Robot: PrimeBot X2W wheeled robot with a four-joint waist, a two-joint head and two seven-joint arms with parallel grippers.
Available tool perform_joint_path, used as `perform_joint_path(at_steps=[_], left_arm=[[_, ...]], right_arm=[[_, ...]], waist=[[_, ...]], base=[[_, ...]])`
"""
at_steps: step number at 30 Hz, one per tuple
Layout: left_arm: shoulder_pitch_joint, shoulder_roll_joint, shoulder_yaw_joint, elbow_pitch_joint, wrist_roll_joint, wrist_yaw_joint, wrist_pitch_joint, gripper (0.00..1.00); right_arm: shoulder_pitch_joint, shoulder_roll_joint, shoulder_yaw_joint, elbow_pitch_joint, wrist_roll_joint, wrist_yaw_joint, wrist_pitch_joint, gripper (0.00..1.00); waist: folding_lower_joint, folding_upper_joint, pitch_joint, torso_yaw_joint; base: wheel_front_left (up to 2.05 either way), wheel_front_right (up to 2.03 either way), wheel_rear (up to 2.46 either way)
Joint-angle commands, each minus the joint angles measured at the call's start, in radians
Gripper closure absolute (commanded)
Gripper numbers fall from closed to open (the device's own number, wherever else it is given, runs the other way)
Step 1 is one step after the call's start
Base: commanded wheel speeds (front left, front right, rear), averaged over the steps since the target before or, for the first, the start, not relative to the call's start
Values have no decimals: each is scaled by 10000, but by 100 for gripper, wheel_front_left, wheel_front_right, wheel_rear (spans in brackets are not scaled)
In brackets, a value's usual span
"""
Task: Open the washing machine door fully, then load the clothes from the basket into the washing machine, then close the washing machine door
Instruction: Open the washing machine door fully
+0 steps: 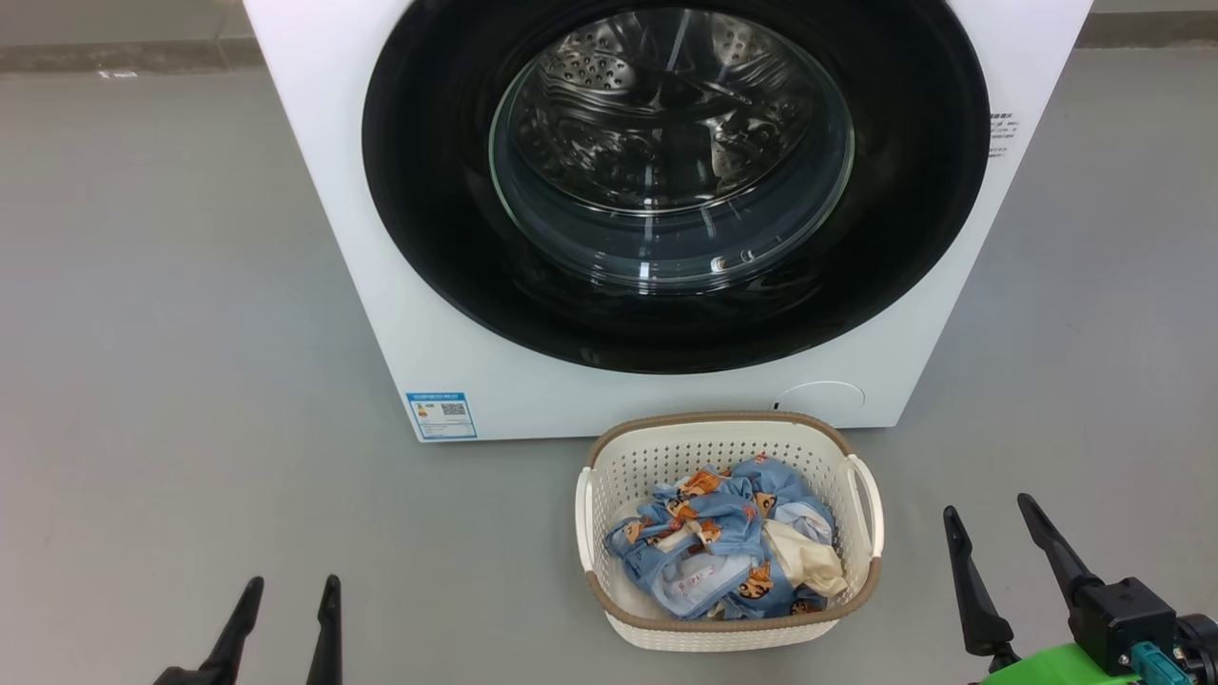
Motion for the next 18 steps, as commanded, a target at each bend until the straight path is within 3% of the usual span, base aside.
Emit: perform_joint_path(at_steps=[1,11,18], left_arm=[[-185,122,356,-184,-41,-2,-107,0],[-171,122,364,-95,-117,-7,-107,0],[-180,122,355,-141,-178,-26,-107,0]], right_arm=[[-177,-47,227,-204,99,16,-120,0],[-172,-34,256,-219,60,16,-120,0],[-165,-25,264,-241,47,16,-120,0]], waist=[[0,0,-5,-3],[0,0,-12,-10],[0,0,-1,-31]], base=[[0,0,0],[2,2,-4],[46,46,-91]])
